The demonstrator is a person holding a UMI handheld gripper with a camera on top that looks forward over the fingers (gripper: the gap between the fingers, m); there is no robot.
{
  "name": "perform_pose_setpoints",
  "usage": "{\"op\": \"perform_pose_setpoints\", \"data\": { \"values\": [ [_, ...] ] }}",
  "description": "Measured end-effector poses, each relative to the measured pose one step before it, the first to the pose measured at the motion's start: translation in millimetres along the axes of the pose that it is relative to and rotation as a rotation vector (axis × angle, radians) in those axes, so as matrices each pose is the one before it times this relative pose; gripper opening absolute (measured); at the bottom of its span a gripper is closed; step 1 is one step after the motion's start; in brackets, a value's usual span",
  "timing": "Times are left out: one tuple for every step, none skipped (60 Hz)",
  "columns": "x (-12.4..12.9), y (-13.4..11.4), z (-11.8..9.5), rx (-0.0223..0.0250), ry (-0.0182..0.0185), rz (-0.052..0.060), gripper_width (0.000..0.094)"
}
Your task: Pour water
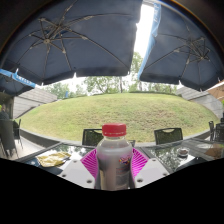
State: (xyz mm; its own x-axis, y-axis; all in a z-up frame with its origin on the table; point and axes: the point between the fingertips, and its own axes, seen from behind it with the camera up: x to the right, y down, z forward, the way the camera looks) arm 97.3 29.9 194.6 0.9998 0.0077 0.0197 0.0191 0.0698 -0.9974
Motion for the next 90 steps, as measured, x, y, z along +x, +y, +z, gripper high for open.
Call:
{"op": "perform_pose_setpoints", "data": {
  "values": [
    [2.28,10.9,1.81,-0.01943,0.00047,-0.0038,0.0382],
    [2.24,8.83,0.34,-0.01807,0.00224,-0.0024,0.0382],
    [0.48,-0.47,-2.68,-0.01719,0.00286,0.0008,0.0383],
    [1.78,4.63,-0.83,-0.01379,0.00444,-0.0001,0.0382],
    [3.26,18.11,11.21,-0.00734,0.0057,-0.0015,0.0382],
    [1.27,3.72,0.35,-0.00525,0.00496,0.004,0.0382],
    [1.28,2.64,-0.61,-0.00731,0.00346,0.0018,0.0383],
    [1.06,-0.49,-2.26,-0.00491,-0.00042,0.0037,0.0383],
    [0.48,1.83,-1.22,-0.00388,-0.00208,0.0038,0.0383],
    [0.24,1.63,-1.28,-0.00478,-0.00299,0.005,0.0382],
    [-1.46,19.37,9.44,-0.00825,-0.00018,0.0004,0.0382],
    [1.17,-1.72,-2.12,-0.00688,-0.00472,0.0059,0.0383],
    [-0.03,3.18,0.35,-0.00968,-0.00295,0.006,0.0383],
    [0.1,2.9,0.33,-0.01311,-0.00221,0.0065,0.0383],
    [0.24,4.75,1.04,-0.01687,-0.00227,0.0051,0.0383],
    [-1.75,11.52,-0.01,-0.01802,-0.00251,0.0008,0.0386],
    [1.41,-9.64,0.63,0.04641,-0.00382,-0.004,0.0386],
    [3.01,3.12,0.06,-0.00195,0.00047,-0.01,0.0385],
    [0.0,-2.11,-1.01,0.00701,-0.00177,-0.0071,0.0386],
    [-0.22,-1.14,0.29,0.00979,-0.00452,-0.0035,0.0386],
    [-0.37,-4.72,0.36,0.00461,-0.00131,-0.004,0.0385],
    [-2.59,6.02,1.59,-0.00035,-0.00022,-0.002,0.0385],
    [0.13,1.23,-0.42,-0.00273,0.00023,-0.0032,0.0385],
    [-0.23,0.29,-0.27,0.00195,0.00009,-0.0009,0.0384],
    [0.22,1.76,-0.06,-0.0047,0.00077,-0.001,0.0384],
    [2.58,-2.95,-0.16,-0.00274,0.00013,0.001,0.0384],
    [-1.72,-0.98,-1.13,-0.00009,0.00111,0.0037,0.0384],
    [0.33,0.82,-0.41,-0.00334,0.00076,0.0054,0.0384],
    [0.19,0.15,-0.02,-0.0009,0.00022,0.0051,0.0385],
    [-0.1,0.49,-0.11,-0.00113,0.00029,0.004,0.0385],
    [1.82,-0.56,0.61,0.00046,-0.00037,0.0043,0.0403],
    [-0.07,-1.6,0.09,-0.00231,0.00118,0.0047,0.0418],
    [0.6,-0.36,0.2,-0.0009,0.00222,0.0044,0.0445],
    [0.44,-0.92,0.32,0.00068,0.00253,0.0041,0.0463],
    [0.55,-0.23,0.48,-0.00159,0.00208,0.0019,0.0475],
    [0.09,0.49,0.25,-0.00414,0.00102,0.0014,0.049],
    [1.34,0.53,-1.52,-0.0029,-0.0009,0.0033,0.0504],
    [0.0,0.5,-0.11,-0.00609,-0.00035,0.0027,0.0517],
    [0.28,1.14,-0.44,-0.00955,0.00061,0.002,0.0528],
    [0.98,1.17,-0.58,-0.01184,0.00368,0.0014,0.0546],
    [0.91,1.39,-1.31,-0.01201,0.00313,0.0023,0.0587],
    [2.28,0.75,-2.41,-0.00826,0.00327,0.0021,0.0647],
    [0.89,1.2,-2.11,-0.00953,0.004,0.0017,0.0714],
    [0.19,0.24,-2.31,-0.00588,0.00136,0.0007,0.078],
    [-0.4,-0.47,-2.67,-0.00351,-0.00155,-0.0001,0.0834],
    [0.87,-1.11,-3.16,-0.00205,0.00241,-0.0008,0.0849],
    [-1.93,-1.84,-5.37,-0.00304,-0.00364,-0.0022,0.0839],
    [-1.23,-0.87,-4.3,-0.00104,-0.00419,-0.0038,0.0831],
    [-0.7,-1.19,-4.27,-0.00113,-0.00281,-0.0041,0.083],
    [-0.72,-1.39,-4.85,0.00018,-0.0013,-0.0045,0.083],
    [-0.97,-1.85,-5.45,0.00149,-0.00099,-0.0056,0.083],
    [-0.58,-1.83,-6.06,0.00312,-0.00111,-0.0059,0.0831],
    [-0.56,-0.8,-6.31,0.00399,-0.00193,-0.006,0.083],
    [-2.48,-0.65,-7.39,0.00238,-0.00208,-0.0053,0.0832],
    [-1.82,-0.99,-7.43,0.00334,-0.00316,-0.0067,0.0832],
    [-2.2,-0.3,-7.48,0.00093,-0.00337,-0.0071,0.0832],
    [-2.48,0.1,-7.58,-0.00149,-0.00278,-0.0068,0.0831],
    [-1.96,-0.34,-6.94,-0.00087,-0.00213,-0.0059,0.0831],
    [-2.34,0.41,-8.68,-0.00064,-0.00285,-0.0053,0.0832],
    [-3.0,-0.18,-7.98,0.00054,-0.00247,-0.0048,0.0832],
    [-3.35,-0.38,-8.13,0.00082,-0.00348,-0.0043,0.0831],
    [-3.56,-0.52,-8.27,0.00131,-0.00381,-0.0035,0.0832],
    [-3.44,-0.69,-8.73,0.00293,-0.00472,-0.0032,0.0833],
    [-4.18,-1.39,-8.52,0.00489,-0.00608,-0.0029,0.0834],
    [-3.72,-0.59,-7.36,0.00545,-0.0062,-0.0045,0.0833],
    [-4.07,-1.55,-7.43,0.00629,-0.008,-0.0047,0.0832],
    [-3.75,-1.47,-7.6,0.00564,-0.00768,-0.0033,0.0835],
    [-3.5,-1.35,-7.36,0.00447,-0.00677,-0.0003,0.0837],
    [-3.4,-0.34,-7.11,0.00184,-0.00583,0.0023,0.0835],
    [-5.41,0.71,-5.37,-0.00126,-0.00321,0.0031,0.0836],
    [-1.85,0.62,-5.36,-0.004,-0.00501,0.0015,0.0836],
    [-2.52,0.5,-6.04,-0.00355,-0.00578,0.0041,0.0837],
    [-2.98,0.16,-5.8,-0.00118,-0.00602,0.0052,0.0837],
    [-3.16,-0.27,-5.38,-0.00023,-0.00559,0.0047,0.0837],
    [-2.78,-0.15,-4.91,-0.00043,-0.0055,0.003,0.0837],
    [-2.51,-0.21,-4.7,-0.00194,-0.00421,0.001,0.0837],
    [-4.9,1.74,-4.12,-0.00222,-0.00177,-0.0017,0.0837],
    [-1.74,0.18,-4.15,-0.00187,-0.00245,-0.0017,0.0838],
    [-1.91,-0.57,-3.9,0.0014,-0.00284,-0.0014,0.0838],
    [-1.8,-1.84,-3.62,0.00493,-0.0017,-0.0002,0.0838],
    [-2.04,-1.41,-3.12,0.00417,-0.00171,-0.0027,0.0838],
    [-2.87,-1.19,-2.82,0.00289,-0.0054,-0.0072,0.084],
    [-4.11,0.25,-3.01,0.00206,-0.00845,-0.0108,0.0838],
    [-3.71,-1.18,-4.5,0.00104,-0.00564,-0.0101,0.0837],
    [-2.12,-0.86,-2.91,0.00214,-0.00475,-0.0096,0.0834],
    [-1.75,-1.07,-2.25,0.00315,-0.0022,-0.0072,0.0832],
    [-1.46,-1.1,-2.1,0.00486,0.0008,-0.0043,0.0832],
    [-1.44,-1.24,-2.0,0.00552,0.00193,-0.0019,0.0831],
    [-1.88,-0.68,-1.89,0.00508,-0.00006,-0.0022,0.0829],
    [-1.78,0.48,-0.92,0.00435,-0.00427,-0.006,0.0829]
  ]
}}
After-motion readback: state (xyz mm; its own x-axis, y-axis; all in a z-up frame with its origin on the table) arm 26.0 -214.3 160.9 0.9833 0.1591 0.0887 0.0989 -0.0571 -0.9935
